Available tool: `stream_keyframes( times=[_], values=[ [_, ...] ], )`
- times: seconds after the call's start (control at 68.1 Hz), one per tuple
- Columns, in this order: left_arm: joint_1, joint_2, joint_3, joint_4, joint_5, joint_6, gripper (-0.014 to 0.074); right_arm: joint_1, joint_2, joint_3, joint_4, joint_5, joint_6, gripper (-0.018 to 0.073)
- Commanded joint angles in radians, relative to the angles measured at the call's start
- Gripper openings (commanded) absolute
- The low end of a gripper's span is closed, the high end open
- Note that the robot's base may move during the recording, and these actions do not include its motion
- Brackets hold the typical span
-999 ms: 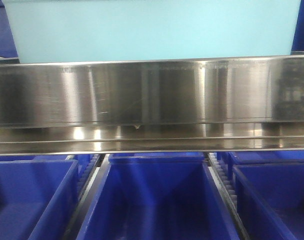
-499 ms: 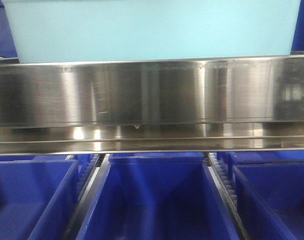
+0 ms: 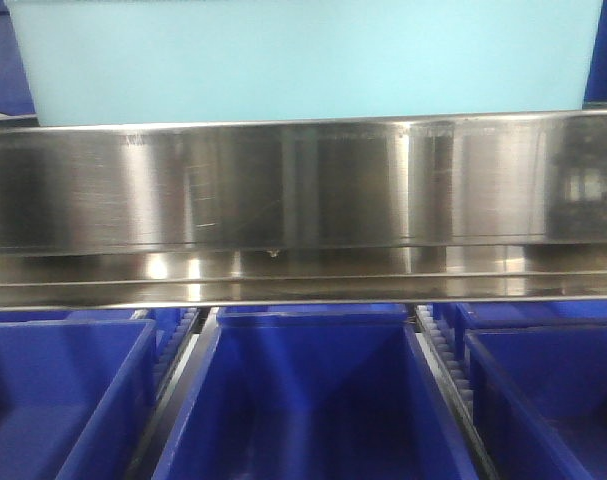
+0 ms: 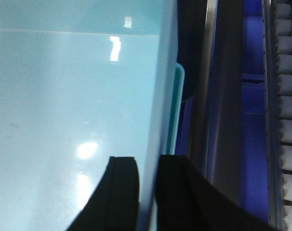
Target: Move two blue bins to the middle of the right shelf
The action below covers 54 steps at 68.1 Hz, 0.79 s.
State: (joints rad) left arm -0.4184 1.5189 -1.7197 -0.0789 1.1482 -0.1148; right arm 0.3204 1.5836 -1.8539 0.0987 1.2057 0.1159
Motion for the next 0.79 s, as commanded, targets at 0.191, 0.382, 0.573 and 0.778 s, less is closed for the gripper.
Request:
stream_keyframes(
  times=[0.191, 0.382, 0.573, 0.778],
  values=[
    [0.006, -0.013, -0.009, 0.021, 0.004, 0.01, 0.0426, -0.01, -0.018, -0.007, -0.033, 0.005, -0.012, 0.0575],
    [0.006, -0.052, -0.011, 0.026, -0.025, 0.01, 0.0609, -0.01, -0.054, -0.007, -0.033, 0.015, -0.012, 0.0559],
    [0.006, -0.108, -0.011, 0.058, -0.023, 0.01, 0.0601, -0.01, -0.089, -0.007, -0.033, 0.015, -0.012, 0.0559],
    [0.006, -0.117, 0.037, 0.058, -0.015, 0.006, 0.0601, -0.01, -0.094, 0.009, -0.033, 0.015, -0.012, 0.0559]
  ],
)
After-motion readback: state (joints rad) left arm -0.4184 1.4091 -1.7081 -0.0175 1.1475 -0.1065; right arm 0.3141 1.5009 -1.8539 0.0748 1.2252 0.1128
